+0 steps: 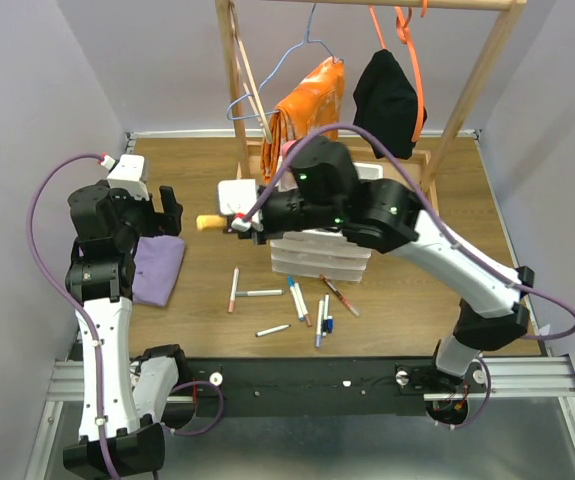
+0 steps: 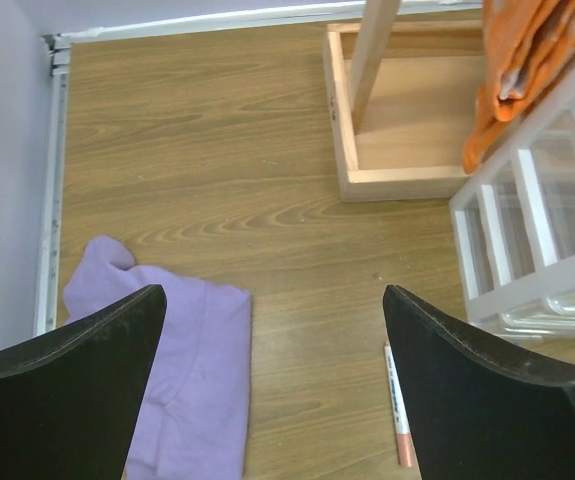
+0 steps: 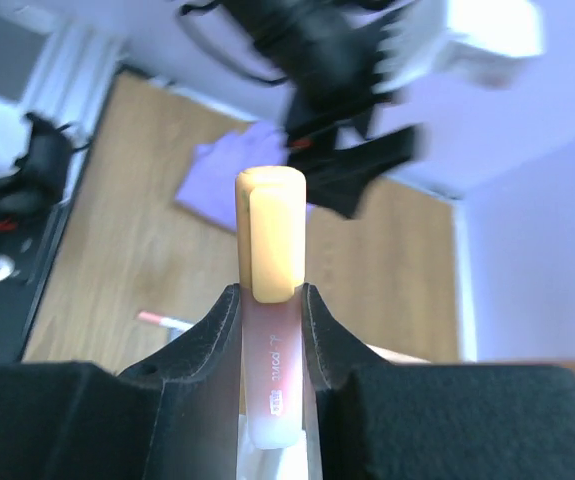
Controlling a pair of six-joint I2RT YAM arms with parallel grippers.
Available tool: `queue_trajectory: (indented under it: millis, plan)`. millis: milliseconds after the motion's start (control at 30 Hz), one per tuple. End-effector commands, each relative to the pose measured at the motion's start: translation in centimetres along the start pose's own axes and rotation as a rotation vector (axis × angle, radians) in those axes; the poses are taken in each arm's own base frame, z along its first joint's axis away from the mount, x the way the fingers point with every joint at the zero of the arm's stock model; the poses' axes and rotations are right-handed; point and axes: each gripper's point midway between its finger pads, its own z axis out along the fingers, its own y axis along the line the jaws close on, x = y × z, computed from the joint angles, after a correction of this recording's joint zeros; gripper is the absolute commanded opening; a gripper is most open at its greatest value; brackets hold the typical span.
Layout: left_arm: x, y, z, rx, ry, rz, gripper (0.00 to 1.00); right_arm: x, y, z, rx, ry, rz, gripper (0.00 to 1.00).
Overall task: Sort the stationery into containers
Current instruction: Place the pen in the storage box.
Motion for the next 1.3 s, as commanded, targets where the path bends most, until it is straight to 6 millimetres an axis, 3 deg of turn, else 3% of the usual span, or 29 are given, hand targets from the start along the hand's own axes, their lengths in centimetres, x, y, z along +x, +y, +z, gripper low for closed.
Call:
queue_trajectory:
  millis: [0, 33, 67, 100, 200, 267, 300, 333, 400, 600, 767, 1000, 1267]
  plan:
    - [0.6, -2.2, 0.0, 0.123, 0.003, 0.006, 0.99, 2.4, -5.1, -4.5, 0.303, 0.177, 0.027, 0.07]
    - [0.7, -2.4, 0.0, 0.132, 0.004, 0.001, 0.99, 3.3, -5.8, -5.3, 0.325, 0.2, 0.002, 0.07]
    - [1.0, -2.6, 0.0, 0.145, 0.008, -0.01, 0.99, 3.4, -7.4, -7.4, 0.397, 0.204, 0.005, 0.07]
    - [1.1, -2.8, 0.0, 0.153, 0.011, -0.014, 0.98, 5.5, -9.5, -9.3, 0.454, 0.241, 0.037, 0.06]
    - [1.1, -3.1, -0.1, 0.168, 0.007, -0.019, 0.99, 9.0, -12.0, -13.2, 0.532, 0.319, 0.1, 0.06]
    - [1.3, -3.2, -0.1, 0.174, 0.008, -0.022, 0.99, 10.8, -11.6, -13.9, 0.513, 0.354, 0.114, 0.06]
    - [1.3, -3.3, -0.2, 0.177, 0.008, -0.022, 0.99, 11.0, -11.6, -15.3, 0.53, 0.361, 0.105, 0.06]
    - [1.4, -3.4, -0.2, 0.183, 0.011, -0.023, 0.99, 13.1, -10.4, -14.8, 0.486, 0.417, 0.087, 0.06]
    - [1.6, -3.7, -0.3, 0.201, 0.015, -0.022, 0.99, 13.9, -9.5, -16.1, 0.486, 0.453, 0.066, 0.06]
    - [2.1, -3.8, 0.1, 0.219, 0.03, -0.023, 0.99, 18.3, -6.4, -17.0, 0.335, 0.576, 0.057, 0.05]
    - [2.2, -4.0, 0.4, 0.233, 0.033, -0.027, 0.99, 20.8, -5.7, -17.4, 0.257, 0.632, 0.092, 0.05]
    - [2.6, -4.0, 0.6, 0.246, 0.045, -0.027, 0.99, 23.6, -6.3, -18.5, 0.227, 0.645, 0.128, 0.06]
    - [2.9, -2.9, 1.1, 0.224, 0.054, -0.058, 0.99, 25.0, -5.6, -17.2, 0.138, 0.611, 0.153, 0.06]
